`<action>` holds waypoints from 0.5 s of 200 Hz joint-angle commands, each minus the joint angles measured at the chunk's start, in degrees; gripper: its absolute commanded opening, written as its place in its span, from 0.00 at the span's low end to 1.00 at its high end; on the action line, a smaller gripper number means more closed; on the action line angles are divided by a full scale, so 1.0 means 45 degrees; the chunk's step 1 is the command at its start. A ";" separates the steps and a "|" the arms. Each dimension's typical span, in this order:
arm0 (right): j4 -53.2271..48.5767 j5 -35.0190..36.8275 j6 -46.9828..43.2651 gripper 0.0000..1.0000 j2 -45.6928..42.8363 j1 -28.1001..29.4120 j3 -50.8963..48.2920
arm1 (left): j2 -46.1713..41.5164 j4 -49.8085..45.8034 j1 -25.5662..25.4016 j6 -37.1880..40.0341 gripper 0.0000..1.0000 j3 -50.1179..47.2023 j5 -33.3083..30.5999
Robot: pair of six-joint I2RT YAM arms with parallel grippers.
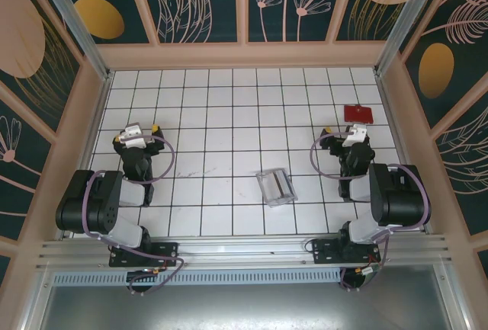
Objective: Put the credit cards into the card holder
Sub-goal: Move the card holder to the center of the table.
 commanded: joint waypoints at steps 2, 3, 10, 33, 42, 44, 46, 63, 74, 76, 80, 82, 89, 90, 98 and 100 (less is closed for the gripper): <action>0.0259 -0.0161 -0.0230 0.99 0.0058 0.0061 0.0192 | -0.0111 0.0090 0.0068 -0.0219 0.99 0.0007 0.0000; 0.0259 -0.0151 -0.0225 0.99 0.0065 0.0062 0.0200 | -0.0118 0.0090 0.0063 -0.0219 0.99 -0.0002 -0.0001; 0.0289 -0.0133 -0.0245 0.99 0.0051 0.0091 0.0184 | -0.0116 0.0090 0.0058 -0.0233 0.99 -0.0012 0.0007; 0.0284 -0.0119 -0.0242 0.99 0.0042 0.0085 0.0179 | -0.0124 0.0090 0.0058 -0.0218 0.99 -0.0013 0.0001; 0.0248 -0.0165 -0.0230 0.99 0.0069 0.0065 0.0206 | -0.0124 0.0078 0.0061 -0.0218 0.99 -0.0005 0.0000; 0.0242 -0.0186 -0.0208 0.99 0.0061 0.0054 0.0217 | -0.0124 0.0082 0.0059 -0.0218 0.99 -0.0011 -0.0002; 0.0231 -0.0211 -0.0213 0.99 0.0064 0.0051 0.0240 | -0.0109 0.0088 0.0059 -0.0218 0.99 -0.0017 -0.0002; 0.0200 -0.0312 -0.0201 0.99 0.0071 -0.0015 0.0239 | -0.0119 0.0090 0.0058 -0.0218 0.99 -0.0013 -0.0002; 0.0229 -0.0297 -0.0199 0.99 0.0061 -0.0015 0.0214 | -0.0124 0.0090 0.0057 -0.0218 0.99 -0.0012 -0.0002; 0.0237 -0.0297 -0.0200 0.99 0.0064 -0.0005 0.0200 | -0.0124 0.0090 0.0058 -0.0218 0.99 -0.0017 -0.0002; 0.0257 -0.0297 -0.0191 0.99 0.0071 -0.0014 0.0195 | -0.0114 0.0090 0.0058 -0.0218 0.99 -0.0008 -0.0002; 0.0259 -0.0307 -0.0194 0.99 0.0067 -0.0010 0.0205 | -0.0121 0.0100 0.0058 -0.0228 0.99 -0.0011 -0.0002; 0.0256 -0.0317 -0.0182 0.99 0.0053 -0.0014 0.0206 | -0.0124 0.0090 0.0068 -0.0218 0.99 -0.0012 -0.0002; 0.0258 -0.0327 -0.0181 0.99 0.0052 -0.0024 0.0207 | -0.0124 0.0090 0.0063 -0.0218 0.99 -0.0012 -0.0002; 0.0256 -0.0351 -0.0176 0.99 0.0056 -0.0034 0.0217 | -0.0108 0.0088 0.0058 -0.0218 0.99 -0.0006 -0.0002; 0.0259 -0.0355 -0.0180 0.99 0.0053 -0.0030 0.0201 | -0.0115 0.0090 0.0058 -0.0218 0.99 -0.0016 -0.0007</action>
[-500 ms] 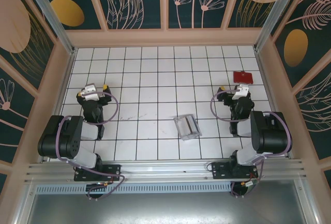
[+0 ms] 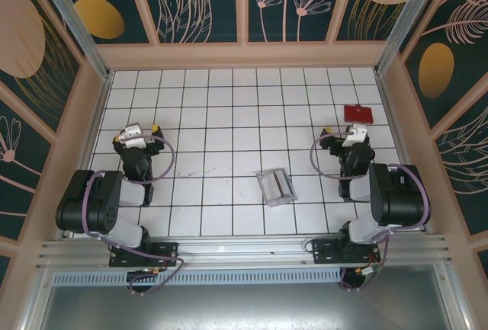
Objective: Put the credit cards into the card holder
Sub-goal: Move the card holder to the center of the table.
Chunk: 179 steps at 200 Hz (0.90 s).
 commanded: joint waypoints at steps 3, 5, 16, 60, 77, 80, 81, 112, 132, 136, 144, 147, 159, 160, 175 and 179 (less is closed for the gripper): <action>0.0250 -0.0358 -0.0176 0.99 0.0060 -0.0044 0.0188 | -0.0113 0.0090 0.0058 -0.0218 0.99 -0.0030 -0.0008; 0.0252 -0.0357 -0.0172 0.99 0.0069 -0.0034 0.0195 | -0.0121 0.0090 0.0058 -0.0223 0.99 -0.0012 -0.0007; 0.0258 -0.0357 -0.0177 0.99 0.0069 -0.0044 0.0194 | -0.0118 0.0090 0.0058 -0.0218 0.99 -0.0003 0.0003; 0.0249 -0.0400 -0.0128 0.99 0.0070 -0.0078 0.0205 | -0.0137 0.0233 0.0058 -0.0462 0.99 -0.0098 -0.0579; 0.0282 -0.0500 -0.0086 0.99 0.0051 -0.0179 0.0182 | -0.0155 0.0223 0.0058 -0.0452 0.99 -0.0090 -0.0612; 0.0328 -0.0281 -0.0011 0.99 0.0037 -0.0171 0.0169 | -0.0152 0.0253 0.0058 -0.0452 0.99 -0.0120 -0.0613; 0.0333 -0.0113 0.0023 0.99 0.0006 -0.0156 0.0166 | -0.0167 0.0260 0.0058 -0.0452 0.99 -0.0125 -0.0613; -0.5146 0.3067 0.0622 0.99 -0.3101 -0.0171 0.1662 | -0.0605 0.0825 0.0058 -0.0551 0.99 -0.0663 -0.0891; -0.8613 0.4097 0.0856 0.99 -0.4402 -0.0200 0.3214 | -0.1618 0.0150 0.0001 -0.0491 0.99 -0.0752 -0.0984; -0.9129 0.4157 0.0982 0.99 -0.4610 -0.0200 0.3482 | -0.2144 -0.0917 0.0000 -0.0744 0.99 -0.0483 -0.1390; -1.0138 0.4180 0.1365 0.99 -0.5043 -0.0200 0.3919 | -0.3112 -0.2966 0.0005 -0.1316 0.99 0.0208 -0.2451; -1.0479 0.4176 0.1549 0.99 -0.5206 -0.0210 0.4064 | -0.3425 -0.3768 0.0000 -0.1505 0.99 0.0447 -0.2778; -1.1605 0.3946 0.2596 0.99 -0.5834 -0.0239 0.4560 | -0.4330 -0.5869 0.0000 -0.1695 0.99 0.1490 -0.3046; -1.1688 0.3905 0.2694 0.99 -0.5899 -0.0249 0.4598 | -0.4395 -0.6014 0.0000 -0.1708 0.99 0.1569 -0.3011; -1.3774 0.4384 0.4831 0.99 -0.6481 -0.0278 0.5441 | -0.5165 -0.7987 0.0002 -0.2412 0.99 0.2668 -0.2335; -1.4568 0.4824 0.5486 0.99 -0.6583 -0.0281 0.5728 | -0.5380 -0.8731 0.0000 -0.2958 0.99 0.3028 -0.2130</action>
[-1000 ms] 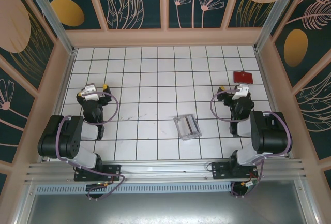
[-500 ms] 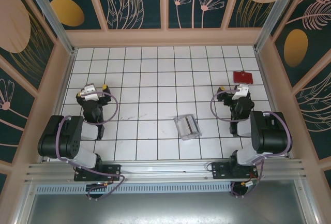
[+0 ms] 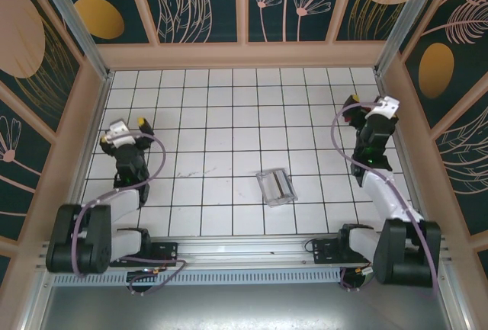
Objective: Put the credit cards into the card holder
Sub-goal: Move the card holder to the center of the table.
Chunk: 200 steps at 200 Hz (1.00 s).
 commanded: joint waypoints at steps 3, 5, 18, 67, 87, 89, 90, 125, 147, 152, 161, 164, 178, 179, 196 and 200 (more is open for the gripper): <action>-0.5500 0.1675 0.3970 0.99 -0.0772 -0.0128 0.1343 | -0.1275 -0.4940 0.0005 -0.2213 0.99 0.2098 0.0141; -0.5872 0.1889 0.4344 0.99 -0.0789 -0.0149 0.1478 | -0.1392 -0.5411 0.0014 -0.2578 0.99 0.2304 0.0258; -0.7332 0.1642 0.5381 0.99 -0.0816 -0.0475 0.2233 | -0.1960 -0.8599 0.0004 -0.4700 0.99 0.3634 0.1381; -0.9313 -0.2851 0.4582 0.99 0.1857 -0.1096 0.3744 | -0.2333 -1.3319 0.0024 -0.5656 0.99 0.5947 0.6041; -0.9895 -0.3155 0.4931 0.99 0.3820 -0.1505 0.4891 | -0.1737 -1.4563 0.0024 -0.5144 0.99 0.6881 0.7631; -0.9886 -0.3049 0.4960 0.99 0.3977 -0.1523 0.4978 | -0.1678 -1.4648 0.0024 -0.5011 0.99 0.6952 0.7761; -0.9858 -0.3021 0.4978 0.99 0.4052 -0.1526 0.5015 | -0.1652 -1.4688 0.0024 -0.4949 0.99 0.6996 0.7880; -0.9576 -0.1762 0.5080 0.98 0.7195 -0.1837 0.7025 | -0.1125 -1.6082 0.0008 -0.4278 0.99 0.7966 0.9272; -1.0393 -0.1602 0.4791 0.98 0.9538 -0.1910 0.9116 | -0.1538 -1.6066 0.0005 -0.4287 0.99 0.7531 0.9749; -1.0575 -0.1630 0.4874 0.98 1.0033 -0.1971 0.9539 | -0.1612 -1.6071 0.0005 -0.4320 0.99 0.7428 0.9785; -1.0967 -0.1923 0.5157 0.98 1.0913 -0.2100 1.0498 | -0.1661 -1.6076 0.0005 -0.4339 0.99 0.7267 0.9761; -1.1154 -0.2110 0.5243 0.98 1.1206 -0.2155 1.0838 | -0.1682 -1.6086 0.0005 -0.4355 0.99 0.7230 0.9723; -1.2480 -0.2605 0.5912 0.97 1.2613 -0.2364 1.2832 | -0.1842 -1.5974 0.0005 -0.4519 0.99 0.7089 0.9538; -1.2591 -0.2624 0.5962 0.97 1.2716 -0.2367 1.2975 | -0.1861 -1.5957 0.0005 -0.4527 0.99 0.7065 0.9530; -1.3905 -0.2349 0.6435 0.97 1.4074 -0.2338 1.5184 | -0.2127 -1.5771 0.0005 -0.4715 0.99 0.7028 0.9630; -1.4166 -0.2168 0.6565 0.97 1.4322 -0.2330 1.5599 | -0.2183 -1.5764 0.0005 -0.4745 0.99 0.7038 0.9621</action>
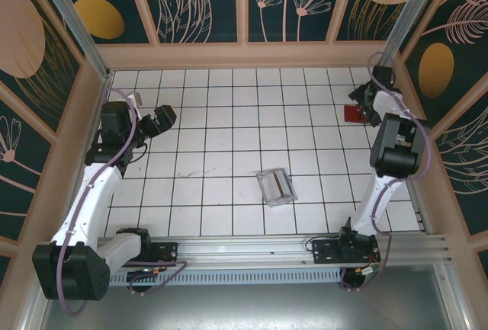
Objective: Put the credit cards into the card holder
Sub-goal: Move the card holder to the center of the table.
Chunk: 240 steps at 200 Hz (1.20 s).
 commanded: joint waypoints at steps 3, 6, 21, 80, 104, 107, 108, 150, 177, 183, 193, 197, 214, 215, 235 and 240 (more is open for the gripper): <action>-0.2697 0.0317 0.1069 0.97 0.1392 -0.0098 0.2656 | -0.0499 -0.0119 -0.0010 -0.0153 0.99 -0.0124 0.0326; -0.2807 0.0416 0.1118 0.97 0.1537 -0.0082 0.2880 | -0.0545 -0.0136 -0.0010 -0.0182 0.99 -0.0098 0.0311; -0.2979 0.0868 0.1210 0.97 0.2168 -0.0034 0.3704 | -0.0699 -0.0266 -0.0010 -0.0529 0.99 -0.0133 0.0232; -0.2358 -0.0512 -0.0108 0.81 0.3491 0.0850 0.4072 | -0.0857 0.0214 -0.0010 -0.1594 0.99 -0.0552 0.0573; -0.1628 -0.2682 -0.0081 0.71 0.2983 0.1598 0.2585 | -0.0279 0.0253 -0.0010 -0.1592 0.99 -0.0343 0.0866; -0.1482 -0.3103 -0.0051 0.71 0.2825 0.1707 0.2326 | -0.0209 0.0253 -0.0010 -0.1592 0.99 -0.0321 0.0906; -0.1417 -0.3228 -0.0035 0.71 0.2759 0.1755 0.2203 | -0.0195 0.0253 -0.0010 -0.1592 0.99 -0.0315 0.0910; 0.2057 -0.5489 0.2664 0.72 -0.0499 0.4492 -0.2785 | 0.0122 0.1107 -0.0010 -0.1886 0.99 -0.0901 0.0965; 0.3344 -0.6085 0.4354 0.73 -0.1286 0.6423 -0.3774 | 0.0729 0.2190 -0.0025 -0.2424 0.99 -0.1434 0.1500; 0.3509 -0.6335 0.4474 0.73 -0.1334 0.6692 -0.3729 | 0.0972 0.2363 -0.0034 -0.2496 0.99 -0.1480 0.1730; 0.3423 -0.6573 0.4315 0.74 -0.1362 0.6890 -0.3523 | 0.1366 0.2549 -0.0100 -0.2522 0.99 -0.1450 0.2173; 0.3286 -0.6533 0.4161 0.74 -0.1387 0.6886 -0.3427 | 0.1574 0.2575 -0.0140 -0.2484 0.99 -0.1397 0.2300; 0.2481 -0.5926 0.2975 0.74 -0.1548 0.6574 -0.3208 | 0.2066 0.2459 -0.0439 -0.2337 0.99 -0.1326 0.2237; 0.2430 -0.5909 0.2894 0.74 -0.1556 0.6533 -0.3201 | 0.2085 0.2440 -0.0459 -0.2355 0.99 -0.1336 0.2191; 0.1590 -0.6008 0.1142 0.74 -0.1875 0.6037 -0.3227 | 0.2237 0.2420 -0.0791 -0.2312 0.99 -0.1476 0.1779; 0.1383 -0.5982 0.0725 0.74 -0.2012 0.5956 -0.3278 | 0.2275 0.2421 -0.0880 -0.2268 0.99 -0.1481 0.1739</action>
